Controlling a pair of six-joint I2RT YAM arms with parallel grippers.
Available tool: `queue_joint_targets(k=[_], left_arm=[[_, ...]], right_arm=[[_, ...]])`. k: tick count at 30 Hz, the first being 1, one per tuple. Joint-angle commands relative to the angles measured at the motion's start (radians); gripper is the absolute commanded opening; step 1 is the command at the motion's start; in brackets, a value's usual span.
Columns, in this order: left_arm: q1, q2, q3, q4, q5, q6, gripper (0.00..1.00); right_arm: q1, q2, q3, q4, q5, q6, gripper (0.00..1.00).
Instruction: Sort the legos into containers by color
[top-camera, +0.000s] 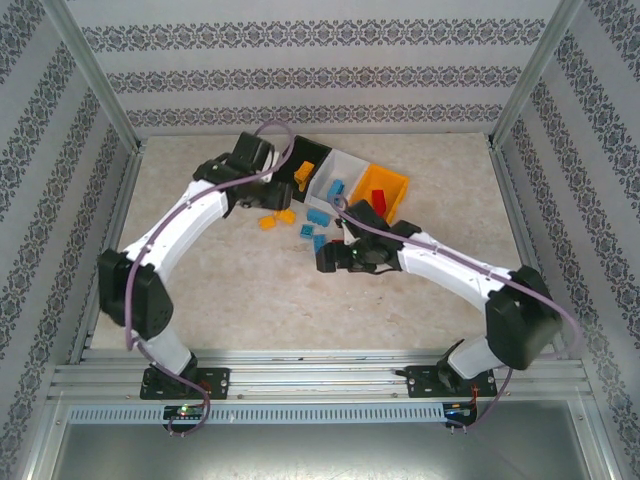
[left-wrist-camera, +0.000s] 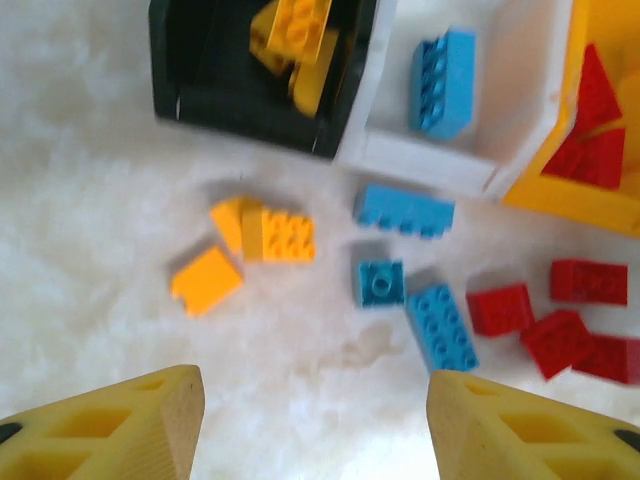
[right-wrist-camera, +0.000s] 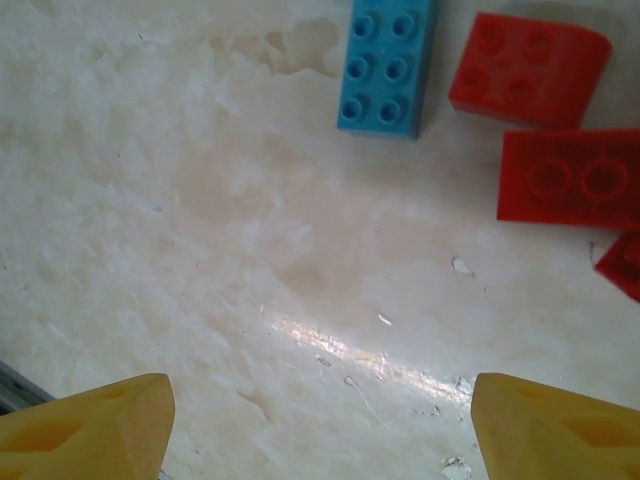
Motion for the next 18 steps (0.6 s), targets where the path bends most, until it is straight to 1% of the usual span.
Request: queue_joint_targets(k=[1,5,9,13,18], left_arm=[[0.017,-0.126,-0.159,0.038,0.018,-0.082,0.63],[0.021,-0.298,-0.339,0.057,0.008,-0.132,0.66],[0.023,-0.437,-0.468,0.068,0.021,-0.172,0.66],[0.023,-0.534,-0.543,0.062,0.034,-0.197,0.67],[0.023,-0.600,-0.590,0.045,0.037,-0.207,0.68]], right_arm=[[0.022,0.086,0.126,-0.134,0.069,-0.078,0.78],[0.027,0.217,0.281,-0.229,0.125,-0.129,0.77],[0.028,0.350,0.423,-0.299,0.184,-0.181,0.75],[0.028,0.468,0.540,-0.345,0.238,-0.228,0.73],[0.023,0.586,0.660,-0.395,0.272,-0.262,0.72]])
